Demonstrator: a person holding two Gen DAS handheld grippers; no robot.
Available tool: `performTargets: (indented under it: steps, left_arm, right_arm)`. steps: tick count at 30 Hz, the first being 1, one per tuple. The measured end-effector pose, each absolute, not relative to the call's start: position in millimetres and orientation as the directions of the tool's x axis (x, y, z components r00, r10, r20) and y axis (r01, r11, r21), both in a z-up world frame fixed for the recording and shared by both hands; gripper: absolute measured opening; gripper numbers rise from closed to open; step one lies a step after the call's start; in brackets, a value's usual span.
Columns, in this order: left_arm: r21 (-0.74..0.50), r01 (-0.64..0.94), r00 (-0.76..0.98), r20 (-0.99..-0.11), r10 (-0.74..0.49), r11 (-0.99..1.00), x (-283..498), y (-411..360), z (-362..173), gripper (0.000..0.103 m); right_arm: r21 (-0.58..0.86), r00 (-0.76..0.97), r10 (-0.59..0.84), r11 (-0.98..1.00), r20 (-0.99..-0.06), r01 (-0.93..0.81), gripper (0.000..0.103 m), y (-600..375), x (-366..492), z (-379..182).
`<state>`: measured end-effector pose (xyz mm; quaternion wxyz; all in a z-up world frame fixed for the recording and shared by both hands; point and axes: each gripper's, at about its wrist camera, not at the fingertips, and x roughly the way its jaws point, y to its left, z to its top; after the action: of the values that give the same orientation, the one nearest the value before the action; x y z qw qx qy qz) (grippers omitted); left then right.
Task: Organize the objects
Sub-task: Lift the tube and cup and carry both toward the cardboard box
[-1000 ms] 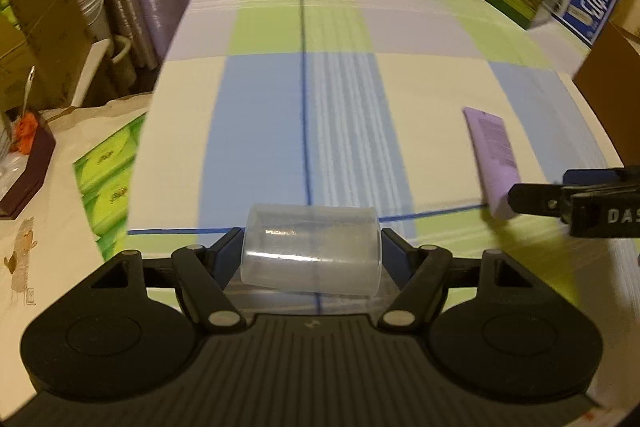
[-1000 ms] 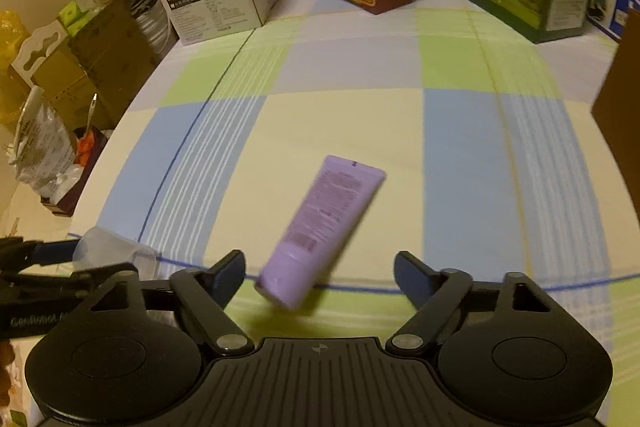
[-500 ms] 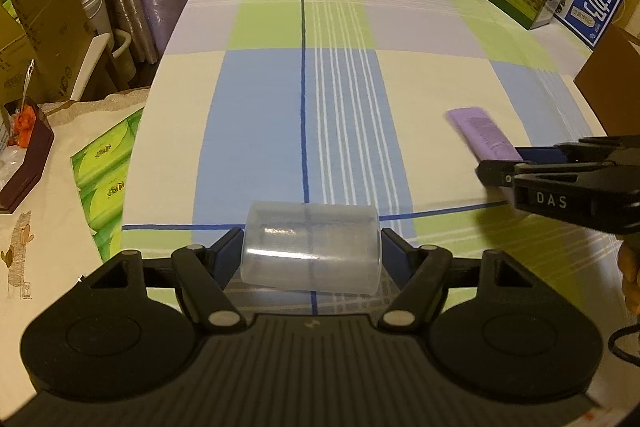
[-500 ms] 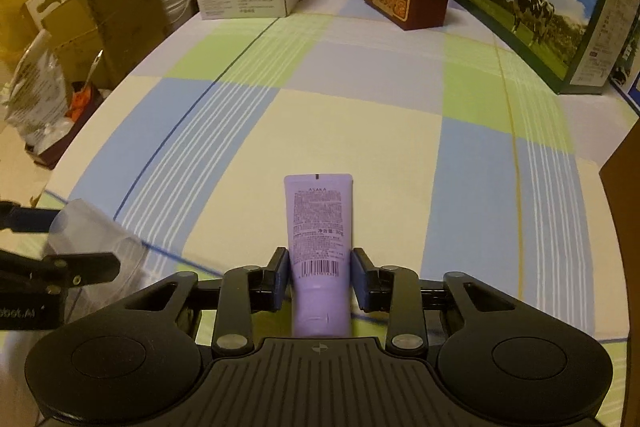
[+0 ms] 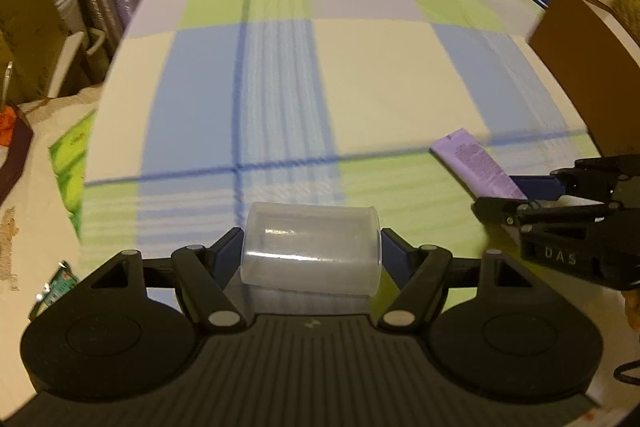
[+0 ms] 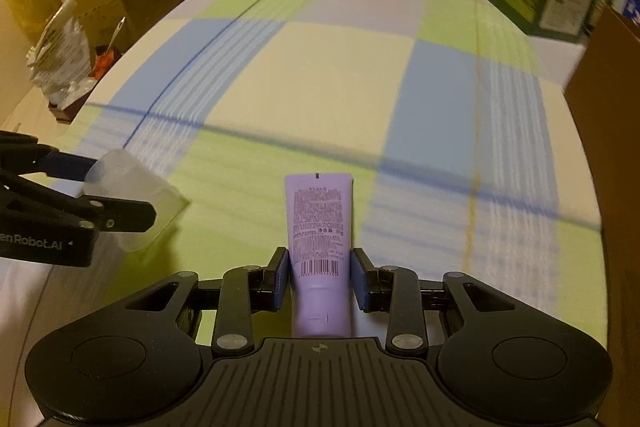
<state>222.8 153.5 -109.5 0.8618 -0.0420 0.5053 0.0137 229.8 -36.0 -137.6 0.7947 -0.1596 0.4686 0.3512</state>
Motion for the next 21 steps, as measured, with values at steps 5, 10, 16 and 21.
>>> performTargets:
  steps: [5, 10, 16, 21]
  left_arm:
    - [-0.068, -0.008, 0.476, -0.878, -0.056, 0.998, 201.9, 123.1, -109.3, 0.069]
    - [-0.069, 0.046, 0.468, -0.88, -0.083, 0.997, 184.8, 95.0, -108.4, 0.069]
    - [-0.082, 0.119, 0.458, -0.88, -0.128, 0.99, 168.5, 58.1, -109.0, 0.069]
    - [-0.096, 0.165, 0.449, -0.879, -0.161, 0.982, 158.5, 26.2, -109.2, 0.069]
  right_arm:
    - [0.103, 0.303, 0.405, 0.726, -0.863, -0.68, 0.03, -76.8, 208.4, -132.8]
    - [0.107, 0.301, 0.388, 0.747, -0.871, -0.656, 0.03, -115.7, 190.0, -128.5]
    - [0.094, 0.318, 0.355, 0.783, -0.879, -0.615, 0.03, -162.7, 175.1, -124.9]
    - [0.086, 0.331, 0.329, 0.812, -0.885, -0.577, 0.03, -201.7, 169.7, -122.3]
